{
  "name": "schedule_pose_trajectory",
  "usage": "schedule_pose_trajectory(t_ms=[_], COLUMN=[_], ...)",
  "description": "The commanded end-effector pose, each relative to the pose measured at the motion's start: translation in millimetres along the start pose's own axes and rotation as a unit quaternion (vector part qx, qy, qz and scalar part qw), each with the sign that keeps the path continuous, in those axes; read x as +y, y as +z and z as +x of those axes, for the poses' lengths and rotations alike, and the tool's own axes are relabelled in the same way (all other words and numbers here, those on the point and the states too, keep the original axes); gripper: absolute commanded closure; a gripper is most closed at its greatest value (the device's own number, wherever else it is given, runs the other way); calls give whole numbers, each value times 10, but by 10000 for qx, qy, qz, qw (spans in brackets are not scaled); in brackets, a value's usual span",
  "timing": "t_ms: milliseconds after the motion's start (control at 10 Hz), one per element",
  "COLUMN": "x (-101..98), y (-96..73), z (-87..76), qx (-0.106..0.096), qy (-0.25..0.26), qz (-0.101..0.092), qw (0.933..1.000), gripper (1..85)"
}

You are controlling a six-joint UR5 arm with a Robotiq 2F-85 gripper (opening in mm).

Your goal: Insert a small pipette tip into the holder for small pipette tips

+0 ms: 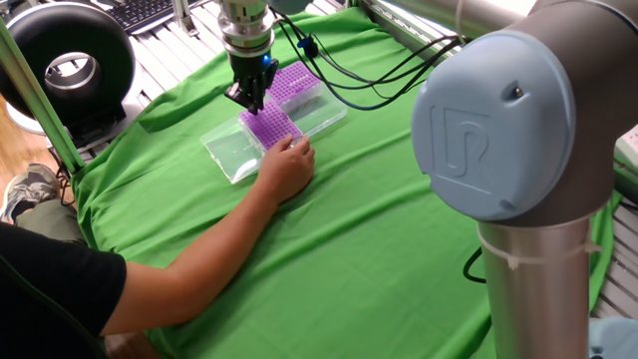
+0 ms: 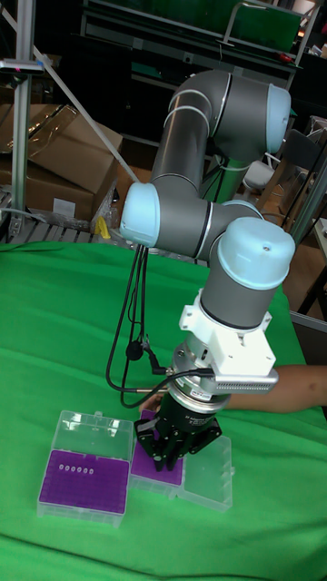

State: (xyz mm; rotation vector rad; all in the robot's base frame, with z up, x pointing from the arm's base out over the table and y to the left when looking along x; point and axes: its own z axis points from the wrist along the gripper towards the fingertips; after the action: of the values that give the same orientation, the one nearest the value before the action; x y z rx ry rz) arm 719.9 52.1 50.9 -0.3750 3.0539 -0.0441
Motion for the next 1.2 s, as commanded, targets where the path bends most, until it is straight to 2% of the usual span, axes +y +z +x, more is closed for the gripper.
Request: schedule_pose_trajectory(t_ms=[0,700,1100], x=[1,-34,-27], y=[19,102,47], z=[-29,-43,29], qx=[-47,-90,32], qy=[19,9,197], qz=[-50,0,25], qw=[10000,10000,9998], gripper=[647,667,827])
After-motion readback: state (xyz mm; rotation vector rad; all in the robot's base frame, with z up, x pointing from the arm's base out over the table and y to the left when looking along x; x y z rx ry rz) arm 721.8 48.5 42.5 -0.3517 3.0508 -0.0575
